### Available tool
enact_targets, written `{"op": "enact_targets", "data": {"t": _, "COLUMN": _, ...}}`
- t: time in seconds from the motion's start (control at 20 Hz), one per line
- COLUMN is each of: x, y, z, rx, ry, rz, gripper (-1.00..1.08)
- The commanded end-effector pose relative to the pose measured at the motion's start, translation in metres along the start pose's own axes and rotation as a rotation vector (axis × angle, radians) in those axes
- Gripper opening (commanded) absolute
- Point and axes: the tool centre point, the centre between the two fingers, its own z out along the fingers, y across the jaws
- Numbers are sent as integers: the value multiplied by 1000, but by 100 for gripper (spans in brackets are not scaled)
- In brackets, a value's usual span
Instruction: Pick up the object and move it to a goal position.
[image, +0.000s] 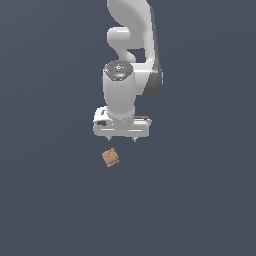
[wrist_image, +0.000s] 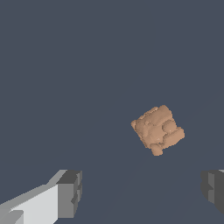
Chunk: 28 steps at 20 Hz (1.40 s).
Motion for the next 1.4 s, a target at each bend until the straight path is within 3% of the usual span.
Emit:
{"op": "enact_targets", "data": {"t": 0.0, "x": 0, "y": 0, "z": 0, "rx": 0, "ry": 0, "rz": 0, "gripper": 100}}
{"op": "enact_targets", "data": {"t": 0.8, "x": -2, "y": 15, "z": -9, "rx": -9, "ry": 3, "rz": 8, "gripper": 100}}
{"op": "enact_targets", "data": {"t": 1.35, "x": 3, "y": 24, "z": 8, "rx": -10, "ry": -5, "rz": -109, "gripper": 100}}
